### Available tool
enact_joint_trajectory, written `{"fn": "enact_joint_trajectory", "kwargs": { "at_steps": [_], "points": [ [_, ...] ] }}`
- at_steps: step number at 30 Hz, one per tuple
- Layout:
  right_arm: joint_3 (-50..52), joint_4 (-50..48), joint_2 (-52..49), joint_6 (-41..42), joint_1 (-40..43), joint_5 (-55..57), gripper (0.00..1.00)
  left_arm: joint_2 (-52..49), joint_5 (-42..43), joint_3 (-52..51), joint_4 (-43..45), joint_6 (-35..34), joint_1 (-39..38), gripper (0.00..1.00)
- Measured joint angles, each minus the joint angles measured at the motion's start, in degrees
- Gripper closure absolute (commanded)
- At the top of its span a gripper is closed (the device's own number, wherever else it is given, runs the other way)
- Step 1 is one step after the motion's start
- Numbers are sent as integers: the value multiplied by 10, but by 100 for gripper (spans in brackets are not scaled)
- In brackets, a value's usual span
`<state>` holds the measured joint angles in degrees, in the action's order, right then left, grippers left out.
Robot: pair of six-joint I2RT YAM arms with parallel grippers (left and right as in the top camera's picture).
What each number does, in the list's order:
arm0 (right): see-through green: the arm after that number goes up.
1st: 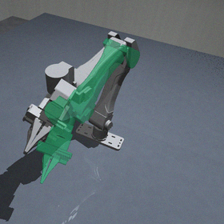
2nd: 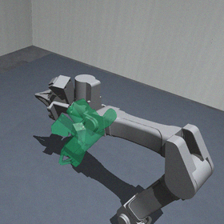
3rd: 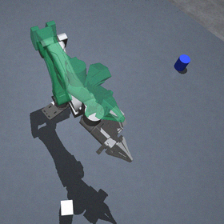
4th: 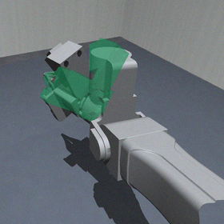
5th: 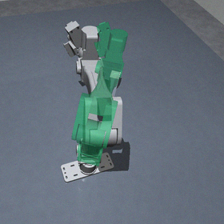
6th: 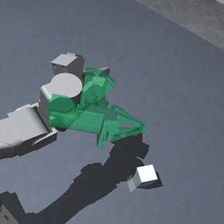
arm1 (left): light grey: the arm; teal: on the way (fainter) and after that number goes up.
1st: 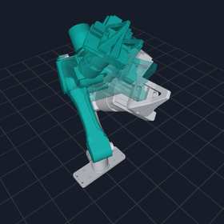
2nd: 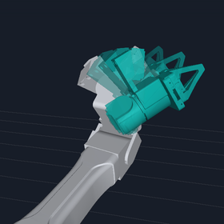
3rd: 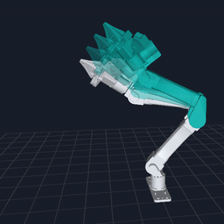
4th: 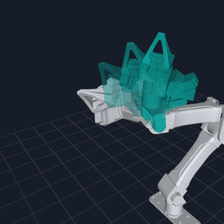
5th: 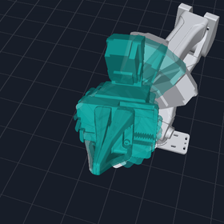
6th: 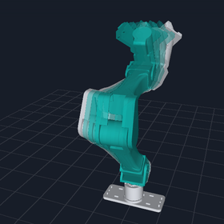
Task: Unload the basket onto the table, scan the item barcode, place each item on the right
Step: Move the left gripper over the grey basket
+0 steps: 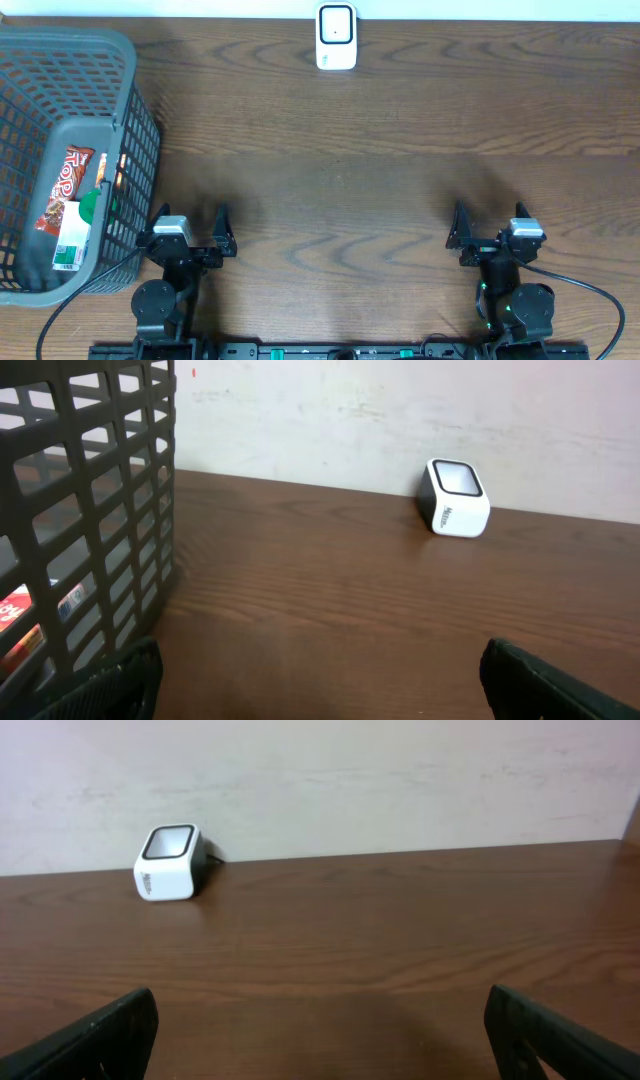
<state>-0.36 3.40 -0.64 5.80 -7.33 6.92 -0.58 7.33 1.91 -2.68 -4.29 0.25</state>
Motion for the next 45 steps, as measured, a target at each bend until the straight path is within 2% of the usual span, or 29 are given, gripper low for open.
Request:
{"fn": "enact_joint_trajectory", "kwargs": {
  "at_steps": [16, 22, 28, 31, 35, 41, 45],
  "points": [
    [0, 0, 0, 0, 0, 0, 1, 0, 3, 0, 0, 0, 0, 1],
    [0, 0, 0, 0, 0, 0, 1, -4, 61, 2, -3, 26, 0, 1],
    [0, 0, 0, 0, 0, 0, 1, -60, 132, 47, -94, 70, 0, 0],
    [0, 0, 0, 0, 0, 0, 1, -114, 160, 107, -127, 89, 0, 1],
    [0, 0, 0, 0, 0, 0, 1, -195, 184, 238, -168, 103, -1, 1],
    [0, 0, 0, 0, 0, 0, 1, -311, 214, 487, -294, 105, -5, 1],
    [0, 0, 0, 0, 0, 0, 1, -327, 247, 570, -321, 103, -5, 0]
  ]
}}
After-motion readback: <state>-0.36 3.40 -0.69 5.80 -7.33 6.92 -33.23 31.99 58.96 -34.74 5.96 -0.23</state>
